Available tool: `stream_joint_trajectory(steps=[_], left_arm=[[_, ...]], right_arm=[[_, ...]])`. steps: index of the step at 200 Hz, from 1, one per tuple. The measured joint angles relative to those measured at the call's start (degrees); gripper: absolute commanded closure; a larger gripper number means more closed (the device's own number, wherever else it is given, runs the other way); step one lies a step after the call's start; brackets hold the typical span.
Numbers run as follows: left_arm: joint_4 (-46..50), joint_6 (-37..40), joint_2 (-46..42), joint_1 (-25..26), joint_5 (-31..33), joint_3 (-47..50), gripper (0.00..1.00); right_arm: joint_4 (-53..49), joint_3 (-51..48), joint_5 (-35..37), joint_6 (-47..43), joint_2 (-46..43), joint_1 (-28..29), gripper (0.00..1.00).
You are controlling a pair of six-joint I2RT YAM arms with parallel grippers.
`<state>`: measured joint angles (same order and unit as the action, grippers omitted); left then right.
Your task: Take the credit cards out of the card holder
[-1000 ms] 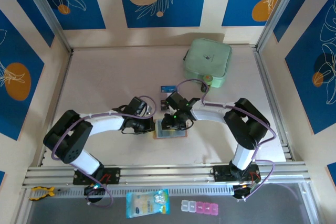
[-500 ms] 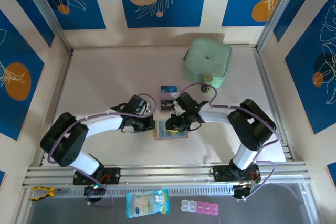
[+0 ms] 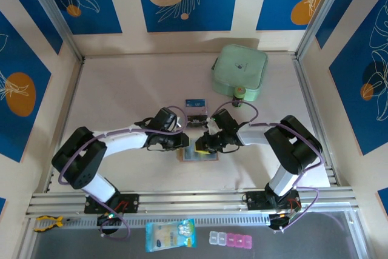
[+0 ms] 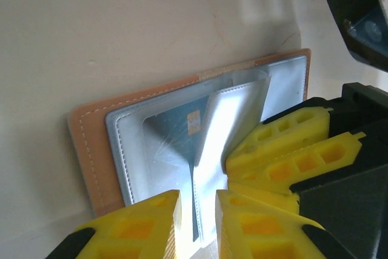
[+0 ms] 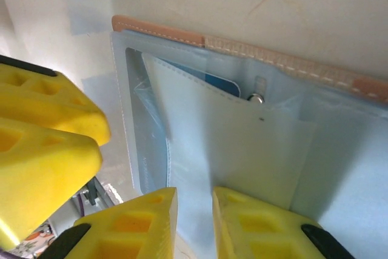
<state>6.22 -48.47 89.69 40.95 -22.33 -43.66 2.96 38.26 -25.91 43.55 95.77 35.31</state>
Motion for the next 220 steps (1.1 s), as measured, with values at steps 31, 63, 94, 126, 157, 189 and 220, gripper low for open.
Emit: stream_joint_trajectory(steps=[31, 63, 94, 126, 157, 189, 220], left_arm=[[-0.90, -1.01, 1.88, 0.46, -0.20, -0.37, 0.75], [-1.51, -1.70, 3.74, 1.01, -0.44, -1.25, 0.75], [-2.14, -2.32, 5.29, 1.38, -0.92, -2.12, 0.75], [-2.95, -2.75, 6.40, 1.68, -1.66, -2.69, 0.78], [-3.67, -3.30, 6.49, 1.84, -1.70, -2.89, 0.82], [-3.80, -3.63, 6.47, 1.84, -1.73, -2.91, 0.82], [-3.63, -3.61, 6.36, 1.95, -1.73, -3.17, 0.81]], right_arm=[[2.97, -1.49, -1.81, 0.46, 0.00, -0.76, 0.78], [5.25, -2.67, -3.32, 0.92, 0.00, -1.44, 0.78], [6.88, -3.54, -4.61, 1.33, 0.00, -2.08, 0.79], [8.17, -4.33, -5.38, 1.75, -0.04, -2.34, 0.79], [8.59, -4.68, -5.73, 1.95, -1.36, -2.34, 0.79], [7.67, -5.18, -5.22, 2.14, -5.79, -2.34, 0.73], [3.34, -4.83, -3.02, 1.31, -12.11, -2.38, 0.69]])
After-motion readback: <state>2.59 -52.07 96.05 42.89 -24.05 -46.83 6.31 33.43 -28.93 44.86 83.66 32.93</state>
